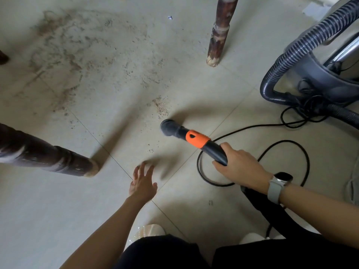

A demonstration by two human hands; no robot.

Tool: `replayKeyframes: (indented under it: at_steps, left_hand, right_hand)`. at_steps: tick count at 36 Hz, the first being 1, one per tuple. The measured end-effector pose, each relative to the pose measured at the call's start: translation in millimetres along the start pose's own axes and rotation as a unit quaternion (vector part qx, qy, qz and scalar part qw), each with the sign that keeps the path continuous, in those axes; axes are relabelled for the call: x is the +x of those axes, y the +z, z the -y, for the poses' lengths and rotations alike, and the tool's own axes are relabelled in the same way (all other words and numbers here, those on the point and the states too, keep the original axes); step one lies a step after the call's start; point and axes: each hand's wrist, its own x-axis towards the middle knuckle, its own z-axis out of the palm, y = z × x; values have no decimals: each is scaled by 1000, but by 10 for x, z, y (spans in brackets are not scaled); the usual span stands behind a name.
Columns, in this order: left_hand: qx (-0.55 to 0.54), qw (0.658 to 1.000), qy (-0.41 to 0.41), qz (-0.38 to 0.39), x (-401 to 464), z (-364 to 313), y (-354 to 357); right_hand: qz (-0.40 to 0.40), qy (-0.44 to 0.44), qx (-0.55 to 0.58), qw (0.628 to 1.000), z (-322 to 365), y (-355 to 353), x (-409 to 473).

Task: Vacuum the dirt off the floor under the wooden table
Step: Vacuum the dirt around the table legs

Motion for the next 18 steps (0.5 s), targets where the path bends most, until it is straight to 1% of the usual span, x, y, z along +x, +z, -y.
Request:
replayKeyframes:
  at_steps: [2,4,12,15,18]
  left_hand:
    - [-12,1000,-10,-7,0,11,3]
    - [-20,999,-21,-14,-6,31,8]
    - [-7,999,-25,-23,-51,93,1]
    - [-11,999,-27,-19,-42,84,-5]
    - [-20,999,-29,-16,-44,77,-16]
  right_hand:
    - [36,-28,-14,999,74,51,-33]
    - [50,-44,-29,997,126,127,-51]
    - [10,-22,5,1000,114,-21,-17]
    - [27,-28,6,999,124,-57,-62]
    - [48,-54,-22,997,173,14,-118]
